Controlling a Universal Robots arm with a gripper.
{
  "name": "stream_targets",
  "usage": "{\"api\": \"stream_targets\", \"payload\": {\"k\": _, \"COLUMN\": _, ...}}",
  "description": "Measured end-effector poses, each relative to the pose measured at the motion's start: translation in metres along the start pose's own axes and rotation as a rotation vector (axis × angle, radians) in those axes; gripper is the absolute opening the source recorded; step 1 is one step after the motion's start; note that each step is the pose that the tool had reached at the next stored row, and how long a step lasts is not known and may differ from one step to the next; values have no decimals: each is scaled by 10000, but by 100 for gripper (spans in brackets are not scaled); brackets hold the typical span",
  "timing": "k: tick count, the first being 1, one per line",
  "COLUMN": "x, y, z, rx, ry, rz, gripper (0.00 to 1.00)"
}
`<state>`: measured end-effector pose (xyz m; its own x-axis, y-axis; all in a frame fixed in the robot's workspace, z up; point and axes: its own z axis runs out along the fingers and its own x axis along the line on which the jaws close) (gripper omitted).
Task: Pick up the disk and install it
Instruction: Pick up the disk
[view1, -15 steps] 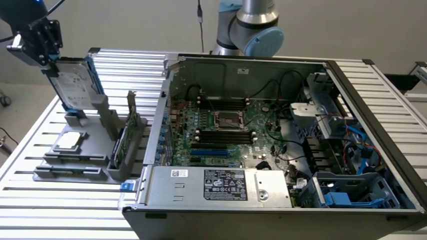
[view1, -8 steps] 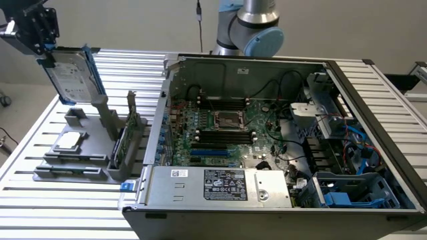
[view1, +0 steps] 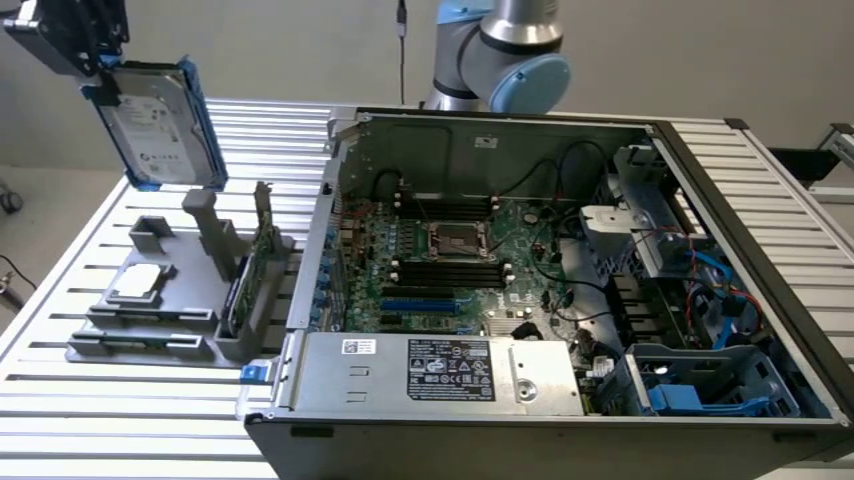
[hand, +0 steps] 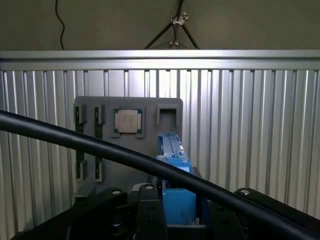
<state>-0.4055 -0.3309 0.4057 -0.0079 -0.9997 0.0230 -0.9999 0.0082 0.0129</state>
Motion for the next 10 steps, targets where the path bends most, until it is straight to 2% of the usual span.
{"api": "stream_targets", "payload": {"k": 10, "x": 45, "y": -451, "z": -462, "rx": -105, "ry": 1, "rz": -1, "gripper": 33}}
